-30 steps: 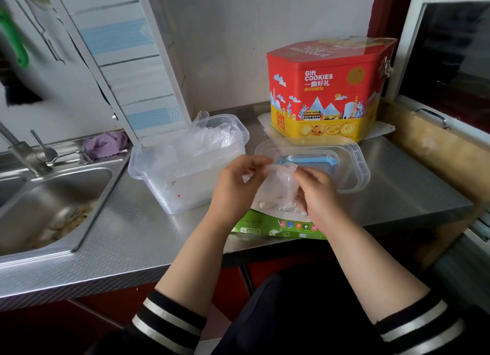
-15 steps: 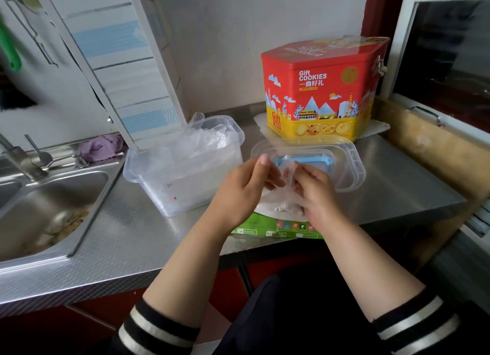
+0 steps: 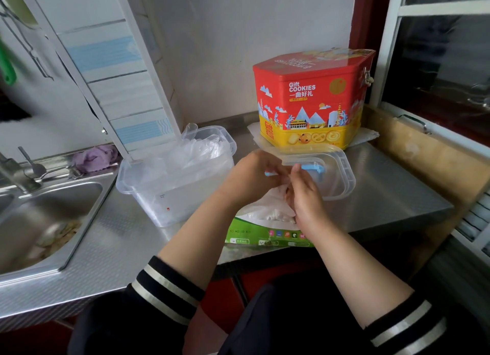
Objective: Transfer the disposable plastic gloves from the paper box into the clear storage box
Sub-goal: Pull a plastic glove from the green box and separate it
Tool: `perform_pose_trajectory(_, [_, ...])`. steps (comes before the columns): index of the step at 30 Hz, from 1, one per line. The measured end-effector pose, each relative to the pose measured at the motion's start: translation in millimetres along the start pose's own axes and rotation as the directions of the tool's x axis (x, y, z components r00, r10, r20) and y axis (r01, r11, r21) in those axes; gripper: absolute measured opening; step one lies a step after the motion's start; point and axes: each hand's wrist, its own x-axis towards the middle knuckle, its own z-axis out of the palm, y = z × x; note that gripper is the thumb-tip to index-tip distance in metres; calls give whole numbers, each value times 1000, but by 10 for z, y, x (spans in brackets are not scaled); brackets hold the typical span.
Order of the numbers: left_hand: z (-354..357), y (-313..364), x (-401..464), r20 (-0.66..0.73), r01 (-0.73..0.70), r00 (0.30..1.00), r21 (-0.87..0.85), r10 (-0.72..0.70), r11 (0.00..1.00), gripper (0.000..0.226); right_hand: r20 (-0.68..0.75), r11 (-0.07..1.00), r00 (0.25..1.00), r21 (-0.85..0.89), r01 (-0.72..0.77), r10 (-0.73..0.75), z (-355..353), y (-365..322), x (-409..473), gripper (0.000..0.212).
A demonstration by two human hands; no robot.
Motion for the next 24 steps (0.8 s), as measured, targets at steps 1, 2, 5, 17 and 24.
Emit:
perform_pose_trajectory(1, [11, -7, 0, -12, 28, 1000, -50, -28, 998, 2, 16, 1000, 1000, -11, -14, 14, -8, -6, -6, 80])
perform_pose_trajectory(2, [19, -23, -1, -21, 53, 998, -84, -55, 995, 2, 38, 1000, 999, -13, -28, 29, -22, 0, -1, 91])
perform_pose_trajectory(5, [1, -60, -11, -57, 74, 995, -108, -80, 991, 10, 119, 999, 993, -52, 12, -5, -2, -66, -37, 105])
perform_pose_trajectory(17, [-260, -260, -12, -197, 90, 971, -233, -137, 968, 19, 262, 915, 965, -392, 96, 11, 84, -37, -140, 97])
perform_pose_trajectory(24, [-201, -314, -57, 36, 176, 984, -189, -173, 966, 28, 258, 884, 966, -453, 117, 4, 81, -26, -139, 78])
